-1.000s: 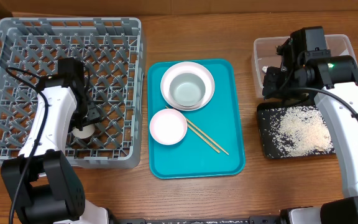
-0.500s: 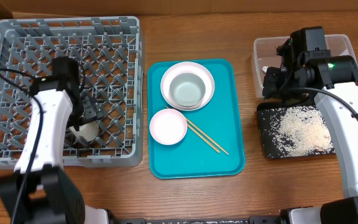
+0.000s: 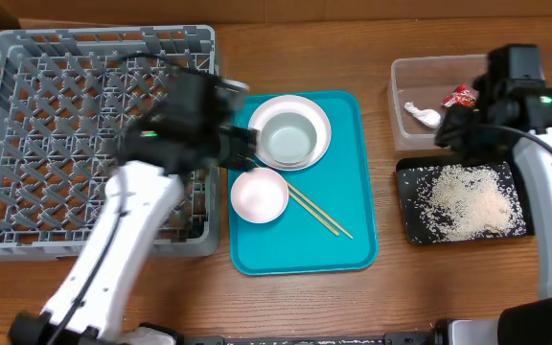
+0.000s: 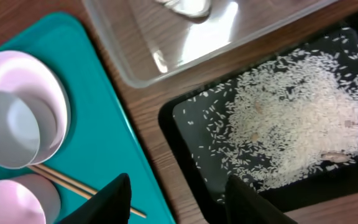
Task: Sort waste into correct bins and load items into the dishwasher
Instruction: 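Move the left gripper to the teal tray and grasp the pink bowl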
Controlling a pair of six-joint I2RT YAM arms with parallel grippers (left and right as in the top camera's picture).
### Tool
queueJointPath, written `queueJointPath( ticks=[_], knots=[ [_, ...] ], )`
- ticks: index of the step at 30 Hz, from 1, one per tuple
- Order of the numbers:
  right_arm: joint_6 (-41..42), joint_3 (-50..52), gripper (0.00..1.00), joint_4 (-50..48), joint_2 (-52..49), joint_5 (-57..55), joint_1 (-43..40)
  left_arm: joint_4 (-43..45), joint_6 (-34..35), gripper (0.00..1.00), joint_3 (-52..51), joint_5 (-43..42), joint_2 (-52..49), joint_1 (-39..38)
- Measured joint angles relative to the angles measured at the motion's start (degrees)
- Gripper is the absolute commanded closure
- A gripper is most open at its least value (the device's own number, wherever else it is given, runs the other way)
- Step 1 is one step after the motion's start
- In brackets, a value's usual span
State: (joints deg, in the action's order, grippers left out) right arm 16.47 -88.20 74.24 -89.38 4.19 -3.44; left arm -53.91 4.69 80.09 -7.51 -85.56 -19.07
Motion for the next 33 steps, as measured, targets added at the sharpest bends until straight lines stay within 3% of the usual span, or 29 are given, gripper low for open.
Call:
queueJointPath(
  ticks=[7, 12, 15, 17, 18, 19, 27, 31, 33],
  knots=[
    [0.50, 0.00, 0.49, 0.00, 0.35, 1.60, -1.66, 0.79, -1.97, 0.23, 0.00, 0.94, -10.69, -14.69],
    [0.72, 0.00, 0.49, 0.00, 0.35, 1.88, -1.66, 0.07, -2.23, 0.34, 0.00, 2.45, -19.06, -19.37],
    [0.70, 0.00, 0.49, 0.00, 0.37, 1.97, -1.66, -1.95, -2.29, 0.34, 0.00, 3.87, -23.26, -20.13],
    [0.72, 0.00, 0.49, 0.00, 0.37, 1.99, -1.66, -2.47, -1.88, 0.44, 0.00, 4.85, -24.48, -20.24],
    [0.72, 0.00, 0.50, -0.02, 0.37, 2.01, -1.66, -2.75, -1.73, 0.59, 0.00, 5.51, -25.03, -20.24],
    [0.72, 0.00, 0.49, -0.02, 0.37, 1.97, -1.66, -3.13, -1.42, 0.65, 0.00, 6.38, -25.44, -20.24],
    [0.90, 0.00, 0.50, 0.42, 0.37, 1.99, -1.66, -4.74, 0.63, 0.70, -0.24, 7.34, -25.49, -20.24],
    [0.90, 0.00, 0.50, 0.37, 0.37, 1.99, -1.66, -4.46, 1.88, 0.96, -1.99, 7.48, -25.62, -20.24],
    [0.85, 0.00, 0.50, 0.39, 0.37, 1.99, -1.66, -4.44, 2.47, 0.96, -2.21, 7.80, -25.88, -20.24]
  ],
)
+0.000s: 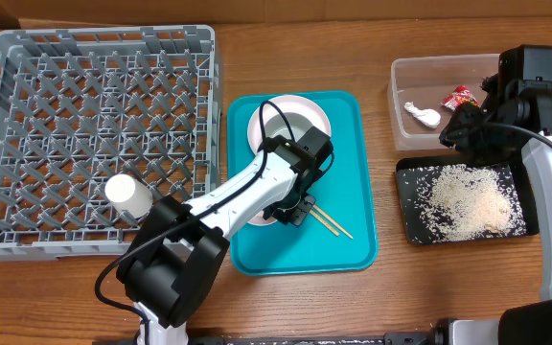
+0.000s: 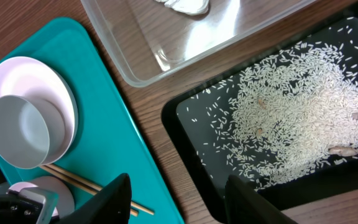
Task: Sort waste into correct bins and load items into the dishwasher
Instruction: 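Move the left gripper to the teal tray and grasp the pink bowl, then carry the pink bowl to the dish rack and release it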
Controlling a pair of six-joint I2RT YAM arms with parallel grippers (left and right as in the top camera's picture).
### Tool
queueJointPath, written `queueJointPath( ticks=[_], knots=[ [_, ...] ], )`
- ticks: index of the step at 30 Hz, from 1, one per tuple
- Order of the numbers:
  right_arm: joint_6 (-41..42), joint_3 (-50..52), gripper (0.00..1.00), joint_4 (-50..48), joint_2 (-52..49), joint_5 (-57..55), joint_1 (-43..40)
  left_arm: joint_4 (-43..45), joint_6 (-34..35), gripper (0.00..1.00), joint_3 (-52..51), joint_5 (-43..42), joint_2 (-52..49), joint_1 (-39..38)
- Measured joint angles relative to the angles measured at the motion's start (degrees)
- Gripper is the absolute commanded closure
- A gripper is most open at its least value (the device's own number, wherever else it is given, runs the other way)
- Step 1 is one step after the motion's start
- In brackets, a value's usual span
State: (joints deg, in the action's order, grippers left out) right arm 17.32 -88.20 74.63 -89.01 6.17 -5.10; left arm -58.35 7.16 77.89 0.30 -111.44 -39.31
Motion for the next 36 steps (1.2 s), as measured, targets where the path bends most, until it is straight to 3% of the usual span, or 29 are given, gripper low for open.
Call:
queueJointPath(
  ticks=[7, 13, 19, 27, 36],
  knots=[
    [-0.09, 0.00, 0.50, 0.44, 0.00, -0.02, 0.00, -4.28, 1.62, 0.96, 1.88, 1.05, 0.20, 0.00],
    [-0.66, 0.00, 0.50, 0.63, 0.02, -0.04, 0.00, -9.75, 1.90, 0.96, 11.08, 0.52, 4.28, 0.52],
    [-0.79, 0.00, 0.50, 0.66, 0.02, -0.04, 0.00, -8.66, 1.70, 0.96, 18.05, -3.39, 13.77, 10.80],
    [-0.85, 0.00, 0.50, 0.61, 0.02, -0.04, 0.00, -2.56, -6.75, 0.96, 18.45, -31.36, 12.79, 40.87],
    [-0.85, 0.00, 0.50, 0.66, 0.02, -0.04, 0.00, -2.45, -17.22, 0.96, 18.45, -56.08, 1.68, 57.68]
  ],
)
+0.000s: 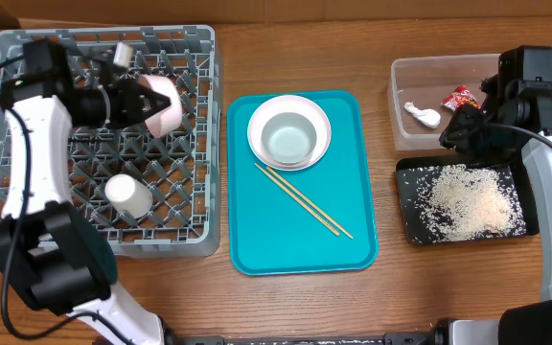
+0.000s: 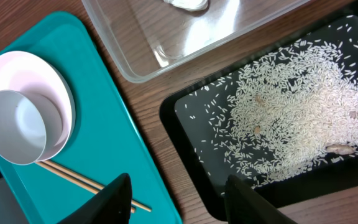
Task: Sort waste into correct bins and load items into the dishwasher
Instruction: 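Carry the pink bowl to the dish rack and release it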
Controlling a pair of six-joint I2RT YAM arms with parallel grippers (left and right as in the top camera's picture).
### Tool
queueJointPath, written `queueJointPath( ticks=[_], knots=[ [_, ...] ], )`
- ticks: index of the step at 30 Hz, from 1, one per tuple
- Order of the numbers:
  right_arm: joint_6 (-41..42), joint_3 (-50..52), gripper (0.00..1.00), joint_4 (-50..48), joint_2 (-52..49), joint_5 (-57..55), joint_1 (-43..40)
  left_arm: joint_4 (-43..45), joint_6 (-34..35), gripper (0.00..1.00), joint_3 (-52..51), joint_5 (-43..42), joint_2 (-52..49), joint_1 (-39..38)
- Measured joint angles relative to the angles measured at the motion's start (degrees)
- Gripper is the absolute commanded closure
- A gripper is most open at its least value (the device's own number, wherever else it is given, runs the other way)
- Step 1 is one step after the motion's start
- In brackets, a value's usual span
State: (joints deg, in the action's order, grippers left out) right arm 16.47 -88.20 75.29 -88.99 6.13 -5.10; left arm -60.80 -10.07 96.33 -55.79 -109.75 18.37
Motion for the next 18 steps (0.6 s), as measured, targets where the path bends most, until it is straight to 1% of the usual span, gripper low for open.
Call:
queueJointPath(
  ticks=[5, 9, 14, 15, 17, 18],
  knots=[
    [0.00, 0.00, 0.50, -0.04, 0.00, 0.02, 0.00, 0.61, -2.14, 0.96, 0.00, -8.11, -4.76, 5.03],
    [0.00, 0.00, 0.50, 0.02, 0.00, 0.00, 0.00, 1.49, -3.58, 0.96, 0.00, -14.73, -7.69, 7.17],
    [0.00, 0.00, 0.50, 0.31, 0.00, 0.00, 0.00, 1.70, -4.11, 0.96, 0.04, -19.06, -9.88, 8.70],
    [0.00, 0.00, 0.50, 0.28, 0.00, 0.00, 0.00, 1.70, -4.11, 0.94, 0.04, -19.45, -10.14, 9.33],
    [0.02, 0.00, 0.50, 0.26, 0.00, 0.02, -0.02, 1.66, -4.11, 0.55, 0.04, -19.45, -10.43, 10.64],
    [0.02, 0.00, 0.50, 0.31, 0.00, 0.02, 0.00, 1.57, -4.46, 0.51, 0.04, -19.15, -10.69, 11.34]
  ],
)
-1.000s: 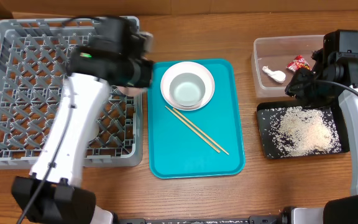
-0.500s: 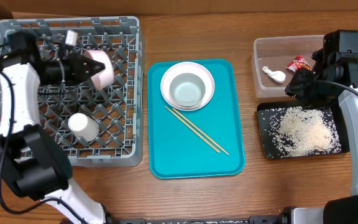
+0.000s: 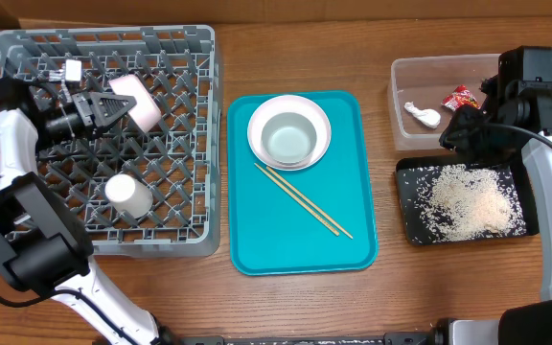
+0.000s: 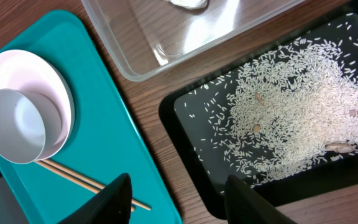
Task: Sort waste into correct bins and load items into the dishwasher
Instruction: 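Carry the pink bowl to the dish rack and release it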
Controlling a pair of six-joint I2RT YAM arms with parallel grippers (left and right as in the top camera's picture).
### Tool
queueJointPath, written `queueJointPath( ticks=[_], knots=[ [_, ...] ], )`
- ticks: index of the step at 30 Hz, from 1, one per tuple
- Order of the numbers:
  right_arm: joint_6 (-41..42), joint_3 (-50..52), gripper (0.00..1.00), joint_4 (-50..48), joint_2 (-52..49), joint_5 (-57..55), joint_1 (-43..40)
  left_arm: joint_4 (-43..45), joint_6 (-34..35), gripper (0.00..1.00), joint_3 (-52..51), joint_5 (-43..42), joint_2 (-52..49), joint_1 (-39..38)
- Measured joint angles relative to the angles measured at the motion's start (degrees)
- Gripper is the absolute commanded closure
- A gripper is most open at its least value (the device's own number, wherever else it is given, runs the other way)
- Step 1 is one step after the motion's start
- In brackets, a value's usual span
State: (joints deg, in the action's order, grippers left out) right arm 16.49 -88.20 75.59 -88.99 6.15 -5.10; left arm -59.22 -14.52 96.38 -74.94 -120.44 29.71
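In the overhead view my left gripper (image 3: 102, 107) reaches into the grey dishwasher rack (image 3: 27, 240) and is shut on a pink bowl (image 3: 132, 99), which stands on edge among the rack's pegs. A white cup (image 3: 127, 195) sits lower in the rack. On the teal tray (image 3: 300, 249) lie a pink plate (image 3: 314, 107) with a grey bowl (image 3: 287, 137) on it, and a pair of chopsticks (image 3: 302, 198). My right gripper (image 4: 179, 202) hangs open and empty, high over the gap between the teal tray and the black tray of rice (image 4: 291, 118).
A clear plastic bin (image 3: 401, 105) at the back right holds a crumpled white tissue (image 3: 423, 114) and a red wrapper (image 3: 460, 96). The black rice tray (image 3: 405, 206) lies just in front of it. Bare wooden table surrounds the trays.
My left gripper has moved further left over the rack with the pink bowl, which now stands lower among the pegs. The right arm has not moved.
My left arm was first over the rack's edge and the tray, with the pink bowl lying on the tray. Then the gripper was at that bowl and the white cup stood in the rack. Later the bowl was held over the rack, and now it is further left.
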Motion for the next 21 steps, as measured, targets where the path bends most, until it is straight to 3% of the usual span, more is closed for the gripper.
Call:
queueJointPath(
  ticks=[4, 13, 17, 21],
  knots=[
    [-0.02, 0.00, 0.50, -0.02, 0.00, -0.02, 0.00, -2.67, 0.13, 0.37, 0.00, 4.22, -0.76, 1.92],
    [-0.02, 0.00, 0.50, -0.02, 0.00, 0.00, -0.02, -4.98, 0.15, 0.35, 0.00, 10.36, -0.37, 2.27],
    [-0.02, 0.00, 0.50, -0.02, 0.00, 0.00, 0.00, -4.72, 0.94, 0.33, -0.02, 17.05, 7.17, 0.04],
    [-0.02, 0.00, 0.50, -0.11, 0.00, -0.02, 0.00, -4.31, 1.86, 0.39, 0.00, 22.40, 16.94, -5.46]
  ],
)
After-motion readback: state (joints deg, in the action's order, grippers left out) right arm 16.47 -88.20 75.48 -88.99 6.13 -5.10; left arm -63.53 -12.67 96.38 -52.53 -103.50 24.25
